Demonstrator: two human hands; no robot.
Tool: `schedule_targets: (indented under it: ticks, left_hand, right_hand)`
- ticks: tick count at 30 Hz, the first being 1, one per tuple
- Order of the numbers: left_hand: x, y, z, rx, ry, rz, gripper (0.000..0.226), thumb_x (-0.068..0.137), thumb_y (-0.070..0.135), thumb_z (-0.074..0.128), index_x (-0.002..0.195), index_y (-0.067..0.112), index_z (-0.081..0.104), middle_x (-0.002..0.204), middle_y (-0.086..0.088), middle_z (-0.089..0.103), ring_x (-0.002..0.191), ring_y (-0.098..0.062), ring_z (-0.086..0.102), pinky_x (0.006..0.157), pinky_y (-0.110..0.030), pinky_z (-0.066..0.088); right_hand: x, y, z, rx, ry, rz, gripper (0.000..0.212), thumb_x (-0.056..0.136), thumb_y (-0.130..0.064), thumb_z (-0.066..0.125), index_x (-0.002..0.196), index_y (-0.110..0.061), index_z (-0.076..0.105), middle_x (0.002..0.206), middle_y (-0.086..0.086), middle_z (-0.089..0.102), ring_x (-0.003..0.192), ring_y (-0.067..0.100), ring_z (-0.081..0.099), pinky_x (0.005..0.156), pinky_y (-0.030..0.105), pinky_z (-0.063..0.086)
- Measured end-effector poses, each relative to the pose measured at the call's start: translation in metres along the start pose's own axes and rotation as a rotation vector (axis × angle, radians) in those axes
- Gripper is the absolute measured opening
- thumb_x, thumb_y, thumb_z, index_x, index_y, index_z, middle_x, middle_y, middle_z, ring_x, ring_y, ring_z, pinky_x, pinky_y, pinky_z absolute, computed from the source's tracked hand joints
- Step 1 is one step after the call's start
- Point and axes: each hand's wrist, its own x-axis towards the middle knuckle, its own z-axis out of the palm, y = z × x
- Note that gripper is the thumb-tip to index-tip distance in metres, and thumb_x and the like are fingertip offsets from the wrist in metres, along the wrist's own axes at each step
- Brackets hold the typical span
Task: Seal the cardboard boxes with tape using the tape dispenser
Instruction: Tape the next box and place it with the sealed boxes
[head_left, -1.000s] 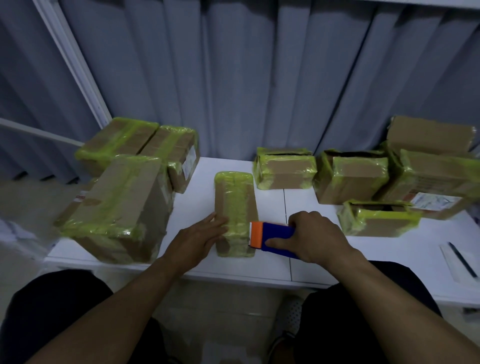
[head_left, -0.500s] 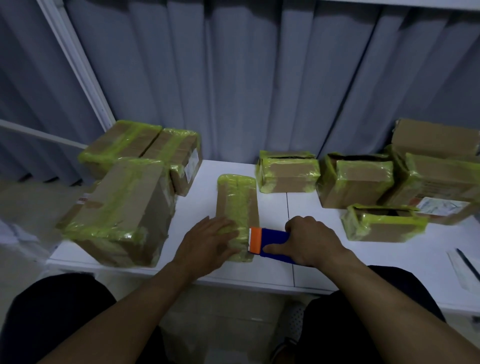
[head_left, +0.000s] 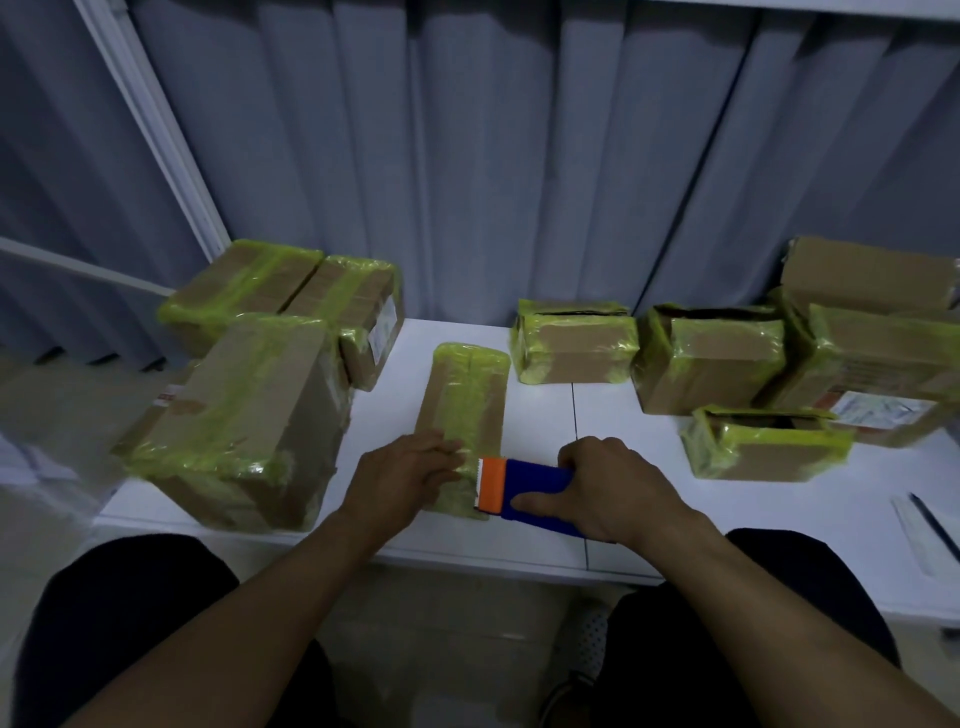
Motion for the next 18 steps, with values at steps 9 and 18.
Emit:
schedule_targets:
  ticks: [9, 18]
  left_hand:
    - [-0.016, 0.013, -0.026, 0.120, -0.105, -0.056, 0.042, 0.093, 0.027, 0.064, 0.135, 0.023, 0.059, 0.144, -0.009, 0.053, 0.129, -0.031, 0.054, 0.102, -0.048, 0.049]
    - [-0.020, 0.006, -0.004, 0.170, -0.181, -0.183, 0.056, 0.088, 0.069, 0.051, 0.135, 0.038, 0.050, 0.146, 0.000, 0.049, 0.133, -0.023, 0.050, 0.116, -0.043, 0.028]
  right_hand:
    - [0.000, 0.007, -0.001, -0.023, 0.007, 0.029, 0.064, 0.071, -0.082, 0.069, 0.092, -0.022, 0.061, 0.086, -0.005, 0.061, 0.076, 0.013, 0.063, 0.062, 0.026, 0.050]
    - [0.014, 0.008, 0.011, -0.048, 0.001, 0.048, 0.067, 0.072, -0.084, 0.066, 0.093, -0.020, 0.060, 0.087, -0.003, 0.061, 0.077, 0.016, 0.063, 0.063, 0.028, 0.049]
